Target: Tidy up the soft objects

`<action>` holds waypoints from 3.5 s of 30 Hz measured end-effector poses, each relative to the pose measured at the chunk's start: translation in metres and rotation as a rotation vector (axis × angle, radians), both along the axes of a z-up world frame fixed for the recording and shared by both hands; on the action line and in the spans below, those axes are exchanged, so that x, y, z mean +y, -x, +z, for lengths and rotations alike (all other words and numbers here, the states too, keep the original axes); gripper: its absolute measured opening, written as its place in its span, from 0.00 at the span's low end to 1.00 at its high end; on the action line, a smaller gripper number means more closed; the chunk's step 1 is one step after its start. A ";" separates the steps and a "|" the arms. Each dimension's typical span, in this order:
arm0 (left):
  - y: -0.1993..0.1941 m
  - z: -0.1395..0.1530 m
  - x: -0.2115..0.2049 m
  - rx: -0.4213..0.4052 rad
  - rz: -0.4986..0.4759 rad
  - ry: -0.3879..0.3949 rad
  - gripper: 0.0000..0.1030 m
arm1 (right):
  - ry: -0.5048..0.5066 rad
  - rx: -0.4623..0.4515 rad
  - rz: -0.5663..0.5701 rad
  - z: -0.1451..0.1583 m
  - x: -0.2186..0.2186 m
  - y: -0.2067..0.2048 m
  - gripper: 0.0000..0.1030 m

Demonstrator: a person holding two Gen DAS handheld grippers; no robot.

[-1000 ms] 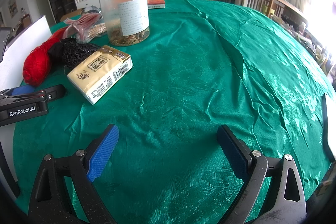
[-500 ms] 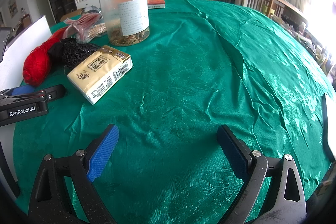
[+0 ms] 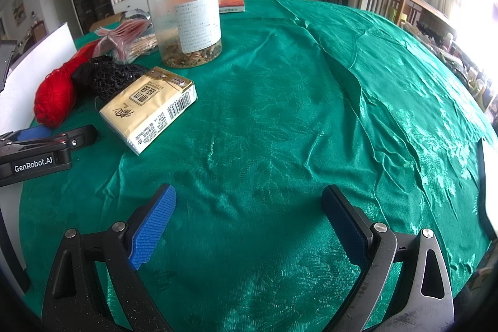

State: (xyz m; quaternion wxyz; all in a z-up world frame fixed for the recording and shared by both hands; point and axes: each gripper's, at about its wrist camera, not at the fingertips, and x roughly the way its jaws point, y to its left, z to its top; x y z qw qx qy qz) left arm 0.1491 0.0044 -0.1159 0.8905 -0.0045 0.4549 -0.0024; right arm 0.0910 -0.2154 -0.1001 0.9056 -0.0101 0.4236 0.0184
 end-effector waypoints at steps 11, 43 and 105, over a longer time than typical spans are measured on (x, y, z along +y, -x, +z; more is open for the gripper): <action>0.000 0.000 0.000 0.000 0.000 0.000 1.00 | 0.000 0.000 0.001 0.000 0.000 0.000 0.94; 0.000 0.002 -0.006 0.025 0.045 -0.005 1.00 | -0.126 0.059 0.007 0.012 -0.010 -0.023 0.65; 0.133 0.159 0.134 -0.134 -0.080 0.253 0.93 | 0.005 -0.011 0.197 0.054 0.099 0.004 0.82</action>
